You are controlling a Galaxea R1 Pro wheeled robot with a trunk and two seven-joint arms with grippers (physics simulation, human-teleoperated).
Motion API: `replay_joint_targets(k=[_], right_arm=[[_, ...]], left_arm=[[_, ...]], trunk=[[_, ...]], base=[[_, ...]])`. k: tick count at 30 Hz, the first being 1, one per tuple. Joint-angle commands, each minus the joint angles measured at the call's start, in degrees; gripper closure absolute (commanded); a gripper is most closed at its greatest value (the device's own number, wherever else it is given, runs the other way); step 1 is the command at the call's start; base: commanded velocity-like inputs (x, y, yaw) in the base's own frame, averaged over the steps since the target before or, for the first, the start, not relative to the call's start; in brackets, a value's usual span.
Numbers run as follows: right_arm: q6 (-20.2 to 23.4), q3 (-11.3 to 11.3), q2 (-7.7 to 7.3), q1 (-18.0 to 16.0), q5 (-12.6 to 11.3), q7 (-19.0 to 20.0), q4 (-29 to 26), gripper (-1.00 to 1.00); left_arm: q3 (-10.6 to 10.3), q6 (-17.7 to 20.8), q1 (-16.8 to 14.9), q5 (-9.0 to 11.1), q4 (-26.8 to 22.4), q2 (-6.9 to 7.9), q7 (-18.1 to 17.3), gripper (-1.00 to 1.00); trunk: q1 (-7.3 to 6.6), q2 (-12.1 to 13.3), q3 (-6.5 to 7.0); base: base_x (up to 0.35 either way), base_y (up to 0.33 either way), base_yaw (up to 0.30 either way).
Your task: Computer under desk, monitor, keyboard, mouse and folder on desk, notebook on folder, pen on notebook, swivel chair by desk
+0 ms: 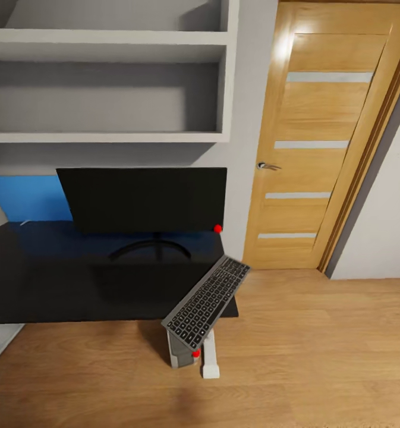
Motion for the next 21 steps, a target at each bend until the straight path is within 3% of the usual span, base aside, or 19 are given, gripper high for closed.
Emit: replay_joint_targets(k=[1, 16, 21], right_arm=[[-0.4, 0.2, -0.04, 0.0, -0.5, -0.1, 0.0, -1.00], [-1.2, 0.1, -0.05, 0.0, -0.5, -0.1, 0.2, -1.00], [-1.2, 0.2, -0.04, 0.0, -0.5, -0.1, 0.2, -1.00]], left_arm=[[0.0, -0.1, 0.0, -0.1, 0.3, -0.03, 0.1, -1.00], [-1.1, 0.0, 0.0, -0.1, 1.3, 0.04, 0.1, -1.00], [-1.1, 0.0, 0.0, -0.1, 1.3, 0.04, 0.1, -1.00]], trunk=[[0.01, 0.0, -0.02], [0.01, 0.0, 0.29], [0.01, 0.0, 0.31]], base=[[0.197, -0.085, -0.274], [0.274, -0.164, -0.275], [0.116, -0.102, -0.060]])
